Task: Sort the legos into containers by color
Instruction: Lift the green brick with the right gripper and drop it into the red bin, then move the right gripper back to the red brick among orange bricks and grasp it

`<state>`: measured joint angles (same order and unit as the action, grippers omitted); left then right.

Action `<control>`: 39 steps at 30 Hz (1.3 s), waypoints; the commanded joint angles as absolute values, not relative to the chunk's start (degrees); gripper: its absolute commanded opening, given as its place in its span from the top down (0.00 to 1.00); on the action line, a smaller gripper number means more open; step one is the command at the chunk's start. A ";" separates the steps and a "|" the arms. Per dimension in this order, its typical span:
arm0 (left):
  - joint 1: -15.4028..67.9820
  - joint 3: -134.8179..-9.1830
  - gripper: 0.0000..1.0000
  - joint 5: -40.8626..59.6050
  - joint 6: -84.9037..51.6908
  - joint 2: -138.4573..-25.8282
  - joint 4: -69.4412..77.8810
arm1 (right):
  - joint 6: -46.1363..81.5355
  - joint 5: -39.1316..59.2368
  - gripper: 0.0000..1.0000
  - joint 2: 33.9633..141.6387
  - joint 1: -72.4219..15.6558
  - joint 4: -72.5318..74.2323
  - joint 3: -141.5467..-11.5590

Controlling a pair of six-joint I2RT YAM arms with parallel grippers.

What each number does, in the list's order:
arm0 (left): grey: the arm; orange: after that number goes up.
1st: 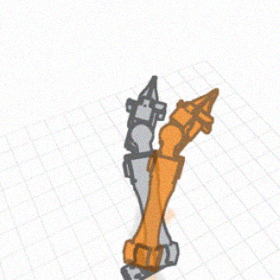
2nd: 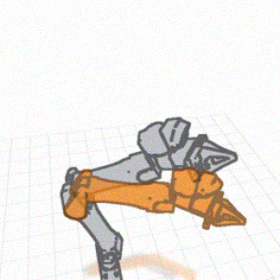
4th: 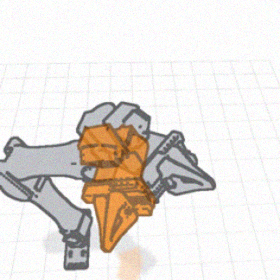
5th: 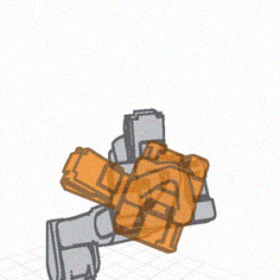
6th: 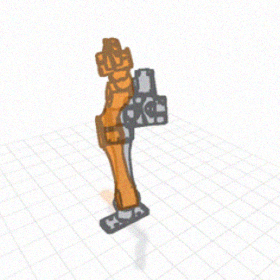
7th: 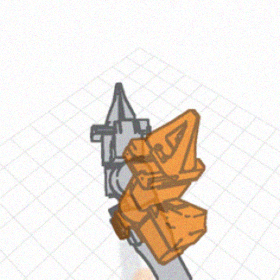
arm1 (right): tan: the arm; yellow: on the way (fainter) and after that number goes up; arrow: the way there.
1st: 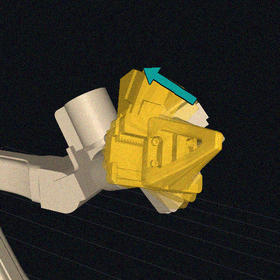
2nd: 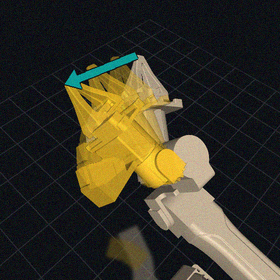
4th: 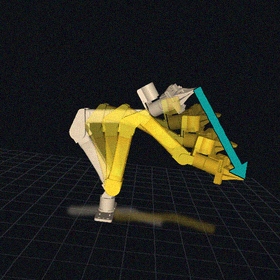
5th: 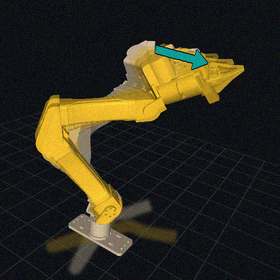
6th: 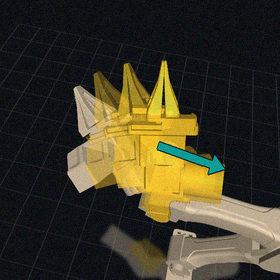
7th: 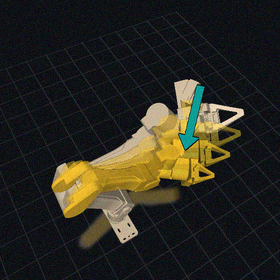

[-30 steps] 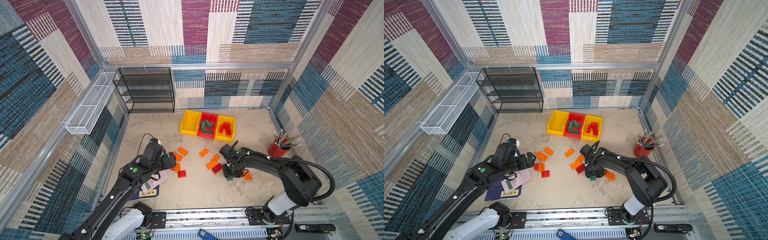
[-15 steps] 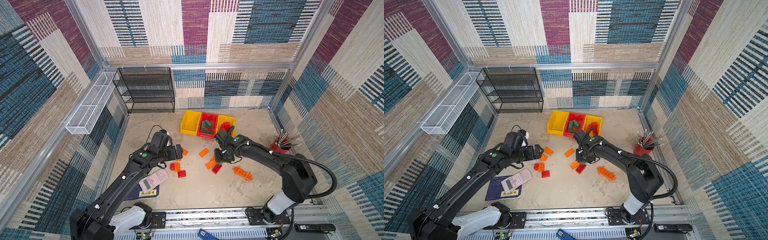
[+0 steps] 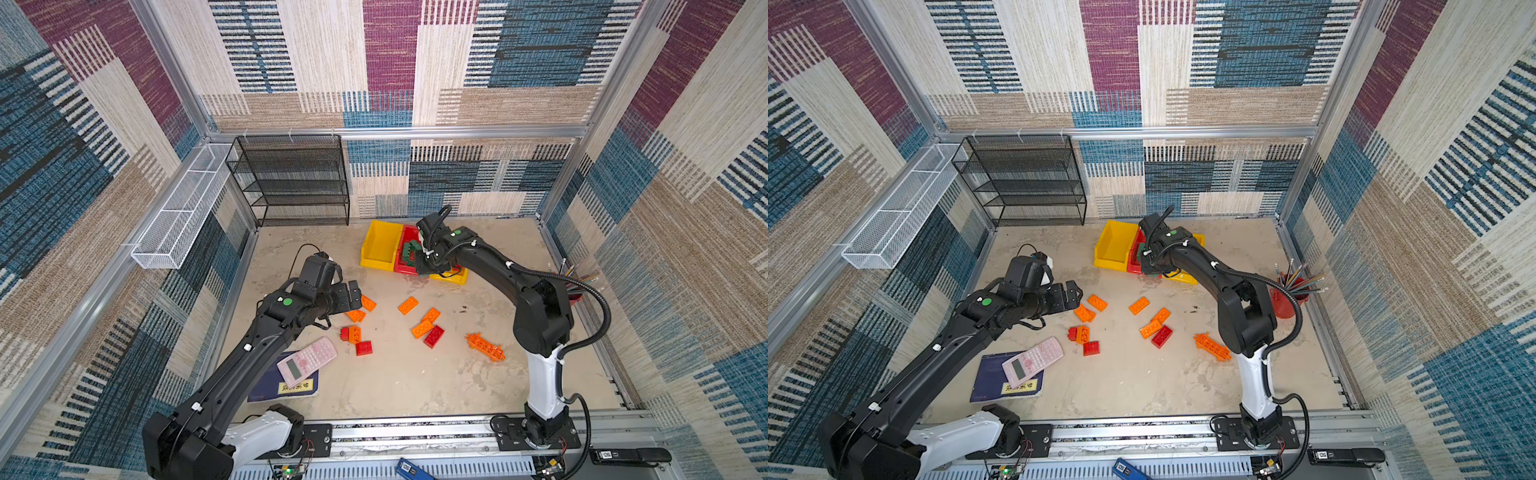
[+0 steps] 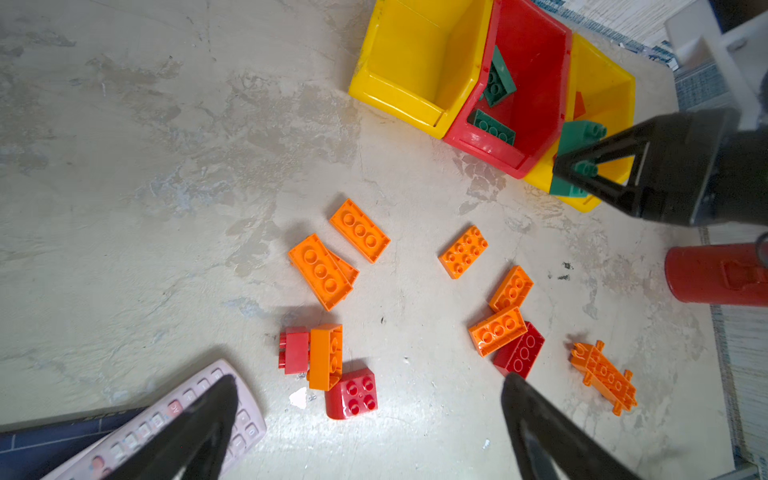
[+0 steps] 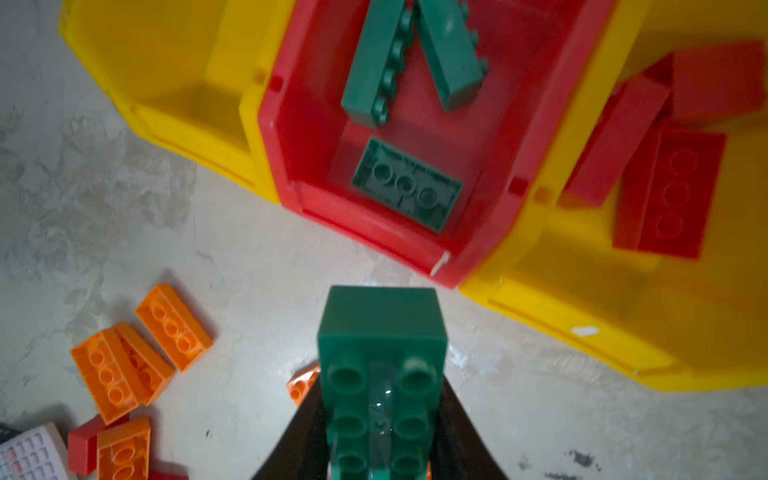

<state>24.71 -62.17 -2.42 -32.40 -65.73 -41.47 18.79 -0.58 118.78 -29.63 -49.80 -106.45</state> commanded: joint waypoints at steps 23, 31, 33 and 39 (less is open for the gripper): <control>22.82 -62.00 0.01 -4.28 -35.45 -62.71 -46.11 | 9.67 -0.03 0.28 135.16 -26.63 -52.16 -133.31; 22.79 -57.17 0.01 0.04 -36.73 -61.61 -41.82 | 12.05 0.39 0.28 116.50 -27.15 -48.28 -109.38; 22.78 -55.92 0.01 1.13 -36.89 -61.36 -40.80 | 13.49 0.53 0.28 111.52 -27.57 -47.05 -101.96; 23.00 -51.49 0.01 5.20 -38.09 -59.79 -38.17 | 19.17 -0.40 0.27 100.56 -30.87 -45.58 -82.36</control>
<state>22.90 -52.99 2.13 -35.59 -60.45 -40.80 15.20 0.03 103.46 -29.69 -47.09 -87.33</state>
